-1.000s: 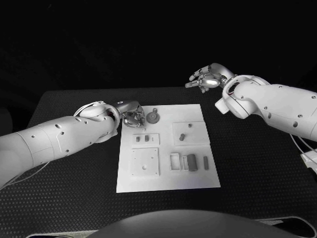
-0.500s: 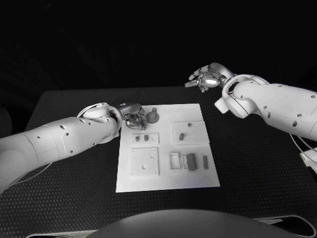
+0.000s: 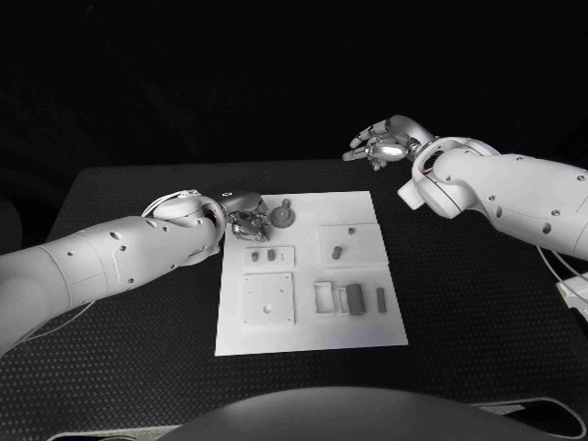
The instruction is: Assemble the parts on the task board
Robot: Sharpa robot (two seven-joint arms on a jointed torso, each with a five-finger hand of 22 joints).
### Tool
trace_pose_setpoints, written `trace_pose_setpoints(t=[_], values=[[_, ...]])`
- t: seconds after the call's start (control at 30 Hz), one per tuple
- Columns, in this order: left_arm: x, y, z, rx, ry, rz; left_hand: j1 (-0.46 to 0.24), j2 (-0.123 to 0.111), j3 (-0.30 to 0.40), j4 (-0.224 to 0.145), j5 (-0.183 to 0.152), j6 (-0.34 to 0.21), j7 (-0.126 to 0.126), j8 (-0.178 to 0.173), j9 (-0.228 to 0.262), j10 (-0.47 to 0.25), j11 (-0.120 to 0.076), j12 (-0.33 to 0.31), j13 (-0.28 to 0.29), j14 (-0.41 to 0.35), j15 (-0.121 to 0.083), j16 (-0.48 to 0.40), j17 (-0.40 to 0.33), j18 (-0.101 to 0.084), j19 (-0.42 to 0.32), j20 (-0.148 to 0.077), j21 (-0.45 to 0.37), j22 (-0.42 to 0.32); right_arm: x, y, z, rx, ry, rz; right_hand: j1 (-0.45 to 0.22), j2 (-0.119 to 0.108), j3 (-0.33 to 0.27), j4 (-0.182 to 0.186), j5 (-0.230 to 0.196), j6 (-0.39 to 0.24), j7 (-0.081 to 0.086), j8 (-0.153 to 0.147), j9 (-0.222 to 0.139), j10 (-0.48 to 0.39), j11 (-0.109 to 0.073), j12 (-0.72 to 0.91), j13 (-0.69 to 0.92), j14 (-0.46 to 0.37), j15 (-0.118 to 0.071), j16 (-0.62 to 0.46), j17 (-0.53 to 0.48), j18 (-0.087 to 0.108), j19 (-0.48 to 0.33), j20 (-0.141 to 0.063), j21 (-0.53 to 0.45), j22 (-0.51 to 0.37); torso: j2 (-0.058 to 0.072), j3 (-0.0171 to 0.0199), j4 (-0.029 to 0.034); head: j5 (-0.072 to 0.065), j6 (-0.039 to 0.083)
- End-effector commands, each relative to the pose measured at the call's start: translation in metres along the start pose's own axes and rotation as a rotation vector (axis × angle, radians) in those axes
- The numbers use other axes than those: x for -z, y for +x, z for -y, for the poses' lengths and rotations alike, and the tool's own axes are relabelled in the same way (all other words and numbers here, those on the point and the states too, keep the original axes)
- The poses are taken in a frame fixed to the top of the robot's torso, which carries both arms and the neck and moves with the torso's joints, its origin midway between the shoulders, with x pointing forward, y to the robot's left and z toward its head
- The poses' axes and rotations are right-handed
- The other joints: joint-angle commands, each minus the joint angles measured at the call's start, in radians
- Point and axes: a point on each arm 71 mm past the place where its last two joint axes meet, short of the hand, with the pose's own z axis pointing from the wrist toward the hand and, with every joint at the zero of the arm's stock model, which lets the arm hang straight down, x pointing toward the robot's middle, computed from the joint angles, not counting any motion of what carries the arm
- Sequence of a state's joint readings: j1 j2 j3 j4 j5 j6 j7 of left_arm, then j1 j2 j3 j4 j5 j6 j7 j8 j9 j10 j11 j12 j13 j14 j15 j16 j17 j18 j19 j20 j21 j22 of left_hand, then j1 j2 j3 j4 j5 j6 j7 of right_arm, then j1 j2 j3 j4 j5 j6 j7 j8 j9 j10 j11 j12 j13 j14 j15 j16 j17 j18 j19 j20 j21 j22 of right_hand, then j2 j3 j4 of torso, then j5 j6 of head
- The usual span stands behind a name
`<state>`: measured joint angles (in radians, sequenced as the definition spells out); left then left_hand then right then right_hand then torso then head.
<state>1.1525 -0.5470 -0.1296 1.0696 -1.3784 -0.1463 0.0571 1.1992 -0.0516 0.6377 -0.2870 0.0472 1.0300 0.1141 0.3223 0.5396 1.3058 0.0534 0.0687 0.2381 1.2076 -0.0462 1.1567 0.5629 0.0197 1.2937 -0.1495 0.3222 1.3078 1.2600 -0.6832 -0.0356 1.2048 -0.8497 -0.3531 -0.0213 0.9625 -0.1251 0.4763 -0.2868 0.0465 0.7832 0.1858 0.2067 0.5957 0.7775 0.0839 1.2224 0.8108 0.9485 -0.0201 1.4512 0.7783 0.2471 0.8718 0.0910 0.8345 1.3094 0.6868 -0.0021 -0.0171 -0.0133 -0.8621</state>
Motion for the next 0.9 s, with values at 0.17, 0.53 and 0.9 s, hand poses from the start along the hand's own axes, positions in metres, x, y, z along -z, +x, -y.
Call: trace_pose_setpoints(t=[0.17, 0.53, 0.9], values=[[-0.001, 0.004, 0.001, -0.007, 0.002, -0.032, 0.001, 0.010, 0.008, 0.000, 0.003, 0.006, -0.001, 0.003, 0.001, 0.006, -0.001, 0.002, 0.003, 0.014, -0.013, 0.004, 0.002, 0.063, -0.001, -0.004, 0.005, 0.023, 0.000, 0.001, -0.001, 0.002, -0.011, -0.012, -0.001, 0.010, -0.004, 0.001, 0.003, 0.001, 0.007, 0.007, -0.001, -0.006, -0.001, 0.005, -0.001, -0.006, -0.003, 0.005, -0.001, 0.015, 0.000, 0.009, -0.006, 0.013, 0.000, -0.0006, 0.0005, -0.001, -0.001], [-0.005, 0.009, 0.004, -0.012, 0.006, -0.042, 0.001, 0.010, 0.007, 0.000, 0.003, 0.006, -0.001, 0.003, 0.001, 0.007, -0.001, 0.002, 0.003, 0.013, -0.013, 0.004, 0.002, 0.063, -0.001, -0.004, 0.005, 0.023, 0.000, 0.002, -0.001, 0.001, -0.012, -0.013, -0.001, 0.010, -0.004, 0.001, 0.003, 0.001, 0.007, 0.007, -0.001, -0.006, -0.001, 0.005, -0.002, -0.006, -0.003, 0.005, -0.002, 0.015, 0.000, 0.009, -0.006, 0.013, 0.001, 0.0001, -0.0017, -0.001, -0.002], [-0.004, 0.025, 0.010, -0.064, 0.022, -0.109, 0.004, 0.009, 0.007, -0.002, 0.003, 0.011, -0.003, 0.005, 0.003, 0.014, -0.004, 0.004, 0.003, 0.013, -0.016, 0.006, 0.003, 0.062, -0.002, -0.006, 0.006, 0.023, 0.000, 0.001, -0.001, 0.002, -0.011, -0.013, -0.001, 0.010, -0.004, 0.001, 0.003, 0.001, 0.007, 0.007, -0.002, -0.006, -0.001, 0.005, -0.002, -0.006, -0.003, 0.006, -0.002, 0.015, 0.000, 0.009, -0.006, 0.013, -0.001, 0.0011, -0.0005, -0.006, -0.006]])
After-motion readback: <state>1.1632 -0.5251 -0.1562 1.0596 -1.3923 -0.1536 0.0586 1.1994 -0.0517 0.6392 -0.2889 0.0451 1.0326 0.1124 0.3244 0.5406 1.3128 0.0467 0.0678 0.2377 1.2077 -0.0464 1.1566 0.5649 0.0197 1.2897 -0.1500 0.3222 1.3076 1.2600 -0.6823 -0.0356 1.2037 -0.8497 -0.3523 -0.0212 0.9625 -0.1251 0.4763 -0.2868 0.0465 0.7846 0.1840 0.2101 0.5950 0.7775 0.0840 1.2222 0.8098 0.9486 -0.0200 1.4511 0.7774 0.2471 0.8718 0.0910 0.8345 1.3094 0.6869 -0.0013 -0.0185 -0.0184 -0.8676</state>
